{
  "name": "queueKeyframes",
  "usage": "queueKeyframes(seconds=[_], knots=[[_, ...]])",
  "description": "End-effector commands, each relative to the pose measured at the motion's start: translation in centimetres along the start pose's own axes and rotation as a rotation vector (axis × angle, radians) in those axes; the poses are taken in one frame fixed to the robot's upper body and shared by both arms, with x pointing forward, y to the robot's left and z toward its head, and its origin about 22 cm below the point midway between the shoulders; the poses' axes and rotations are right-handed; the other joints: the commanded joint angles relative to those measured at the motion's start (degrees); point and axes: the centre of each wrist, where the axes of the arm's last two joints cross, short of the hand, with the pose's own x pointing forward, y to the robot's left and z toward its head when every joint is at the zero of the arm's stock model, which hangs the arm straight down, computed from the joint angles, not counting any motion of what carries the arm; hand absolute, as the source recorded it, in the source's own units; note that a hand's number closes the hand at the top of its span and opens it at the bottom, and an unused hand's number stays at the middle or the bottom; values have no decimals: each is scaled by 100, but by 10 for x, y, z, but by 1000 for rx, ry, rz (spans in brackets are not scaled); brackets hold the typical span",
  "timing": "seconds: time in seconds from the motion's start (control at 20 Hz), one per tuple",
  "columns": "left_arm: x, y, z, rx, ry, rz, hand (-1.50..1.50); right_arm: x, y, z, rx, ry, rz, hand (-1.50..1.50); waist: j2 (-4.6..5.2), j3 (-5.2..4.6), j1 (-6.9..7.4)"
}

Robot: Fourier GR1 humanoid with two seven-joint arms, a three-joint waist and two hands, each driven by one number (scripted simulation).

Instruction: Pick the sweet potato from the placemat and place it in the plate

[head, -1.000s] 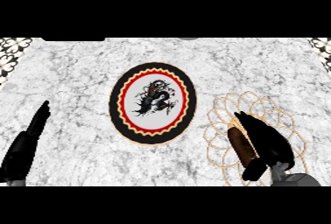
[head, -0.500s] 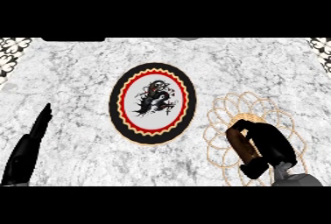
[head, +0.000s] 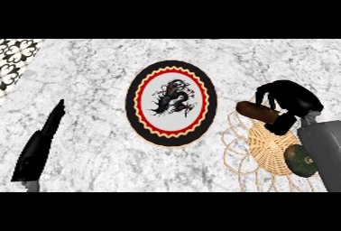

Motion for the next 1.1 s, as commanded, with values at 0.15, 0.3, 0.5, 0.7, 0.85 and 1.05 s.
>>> queueKeyframes(seconds=[0.15, 0.3, 0.5, 0.7, 0.85, 1.05], knots=[[10, -1, -16, -20, -21, -11, 0, -22, -66, -26, -225, -124, 21, 150, 62, 15, 89], [8, -1, -10, -11, -15, 4, 0, -31, -84, -30, -326, -184, -13, 150, 17, 11, 74], [4, 11, -2, 7, 7, -12, 0, -33, -101, -33, -497, -319, -12, 150, -57, 5, -70], [5, 6, -7, 8, 10, -2, 0, -18, -123, -44, -555, -532, -98, 150, -56, -3, -135], [-16, 12, -1, 16, 35, 0, 0, -15, -138, -45, -502, -689, -149, 150, -90, -18, -295], [-20, 21, 24, 34, 50, -9, 0, 15, -150, -59, -436, -782, -203, 150, -153, -19, -327]])
